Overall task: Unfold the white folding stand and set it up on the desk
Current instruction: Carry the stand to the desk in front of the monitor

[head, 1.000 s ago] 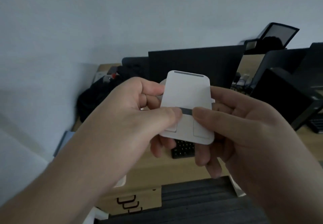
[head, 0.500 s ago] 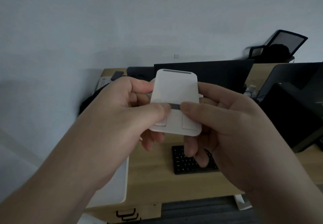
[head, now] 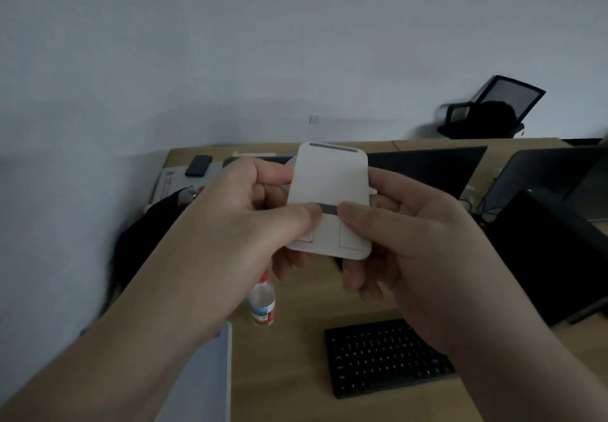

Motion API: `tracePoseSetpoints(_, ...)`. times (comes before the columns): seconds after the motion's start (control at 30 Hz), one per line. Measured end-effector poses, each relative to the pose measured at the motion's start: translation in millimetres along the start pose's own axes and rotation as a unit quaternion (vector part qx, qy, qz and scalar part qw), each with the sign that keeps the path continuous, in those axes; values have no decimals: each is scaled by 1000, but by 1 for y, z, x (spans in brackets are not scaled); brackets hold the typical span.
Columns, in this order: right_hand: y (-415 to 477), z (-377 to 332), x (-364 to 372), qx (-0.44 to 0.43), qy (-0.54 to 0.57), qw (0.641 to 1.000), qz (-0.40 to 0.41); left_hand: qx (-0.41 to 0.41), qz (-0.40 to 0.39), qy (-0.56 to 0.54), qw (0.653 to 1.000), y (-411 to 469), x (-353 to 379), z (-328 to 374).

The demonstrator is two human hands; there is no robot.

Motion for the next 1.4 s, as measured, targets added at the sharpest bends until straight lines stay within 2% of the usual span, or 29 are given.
tracePoseSetpoints(0.17,28,3,-23,8,0,1000,-20,-1,11,13,1000,24,17,-3)
tracePoseSetpoints(0.57,82,9,-115,9,-1,988,-153,-23,135,32,990,47,101,-12)
tracePoseSetpoints(0.73,91,20,-132,8,19,981,-193,-23,159,51,986,52,116,-21)
tracePoseSetpoints(1.13,121,91,-136,42,-40,983,-172,-65,135,109,983,87,106,-92)
tracePoseSetpoints(1.4,147,184,-117,106,-84,979,-151,-107,134,145,975,104,81,-183)
Point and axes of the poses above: each hand's wrist, its own y-axis towards the middle knuckle, its own x-axis out of the palm, z = x × y, the point moved 3 cm from there along y, towards the middle knuckle, and after that the axes turned 6 degrees about -y, right-handed, at the moved point
